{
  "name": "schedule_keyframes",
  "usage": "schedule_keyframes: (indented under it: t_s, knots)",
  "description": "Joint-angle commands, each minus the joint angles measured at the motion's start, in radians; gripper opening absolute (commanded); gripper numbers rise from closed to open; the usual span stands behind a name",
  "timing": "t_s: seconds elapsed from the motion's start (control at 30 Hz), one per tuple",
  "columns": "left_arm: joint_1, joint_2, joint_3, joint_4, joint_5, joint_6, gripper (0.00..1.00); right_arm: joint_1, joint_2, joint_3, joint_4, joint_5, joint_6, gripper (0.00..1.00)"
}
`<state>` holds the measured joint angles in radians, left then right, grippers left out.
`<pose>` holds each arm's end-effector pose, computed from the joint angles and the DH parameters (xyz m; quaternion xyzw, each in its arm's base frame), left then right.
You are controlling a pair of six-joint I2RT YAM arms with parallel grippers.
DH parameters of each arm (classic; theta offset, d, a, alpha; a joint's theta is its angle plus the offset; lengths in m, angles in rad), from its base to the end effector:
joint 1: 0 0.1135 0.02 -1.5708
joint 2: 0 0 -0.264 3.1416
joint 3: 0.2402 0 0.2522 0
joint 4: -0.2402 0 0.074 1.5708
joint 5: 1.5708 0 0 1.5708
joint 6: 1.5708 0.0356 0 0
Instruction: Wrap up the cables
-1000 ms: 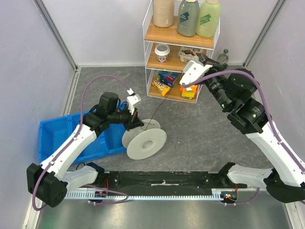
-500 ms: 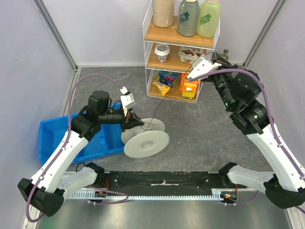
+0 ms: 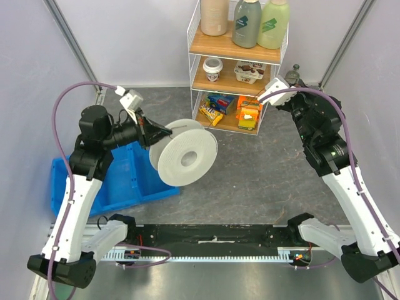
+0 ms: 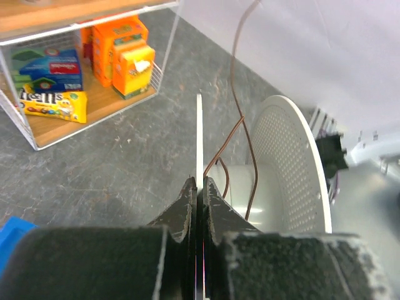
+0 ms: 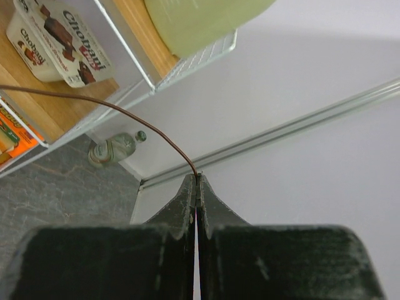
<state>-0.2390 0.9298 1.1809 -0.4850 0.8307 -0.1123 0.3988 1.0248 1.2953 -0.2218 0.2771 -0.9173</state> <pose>0.1685 -0.0681 0.4214 0.2950 0.7008 -0.4109 0.5030 0.1983 0.0730 0.4677 -0.3386 0.6016 -0.2759 0.6688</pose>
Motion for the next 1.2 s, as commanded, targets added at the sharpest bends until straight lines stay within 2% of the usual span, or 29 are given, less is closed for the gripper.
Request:
schedule_keyframes:
  t_s: [0.0, 0.13, 0.3, 0.43, 0.67, 0.77, 0.97, 1.17]
  knots:
    - [0.093, 0.020, 0.045, 0.224, 0.094, -0.303, 0.02, -0.057, -0.042, -0.053, 0.052, -0.053, 0.021, 0.00]
    - [0.167, 0.056, 0.059, 0.356, 0.134, -0.508, 0.02, -0.130, -0.058, -0.128, 0.049, -0.114, 0.044, 0.00]
    - [0.218, 0.098, 0.083, 0.448, 0.081, -0.719, 0.02, -0.169, -0.091, -0.211, 0.007, -0.220, 0.093, 0.00]
    - [0.227, 0.106, 0.115, 0.381, -0.051, -0.769, 0.02, -0.167, -0.106, -0.232, -0.073, -0.338, 0.156, 0.00]
    - [0.237, 0.121, 0.226, 0.137, -0.442, -0.881, 0.02, -0.167, -0.166, -0.269, -0.160, -0.492, 0.173, 0.00]
    - [0.237, 0.130, 0.250, 0.071, -0.562, -0.944, 0.02, -0.169, -0.178, -0.268, -0.198, -0.567, 0.186, 0.00]
    - [0.237, 0.156, 0.276, 0.013, -0.669, -1.053, 0.02, -0.163, -0.175, -0.232, -0.296, -0.788, 0.244, 0.00]
    - [0.237, 0.193, 0.290, 0.029, -0.746, -1.058, 0.02, -0.118, -0.189, -0.214, -0.416, -0.894, 0.227, 0.00]
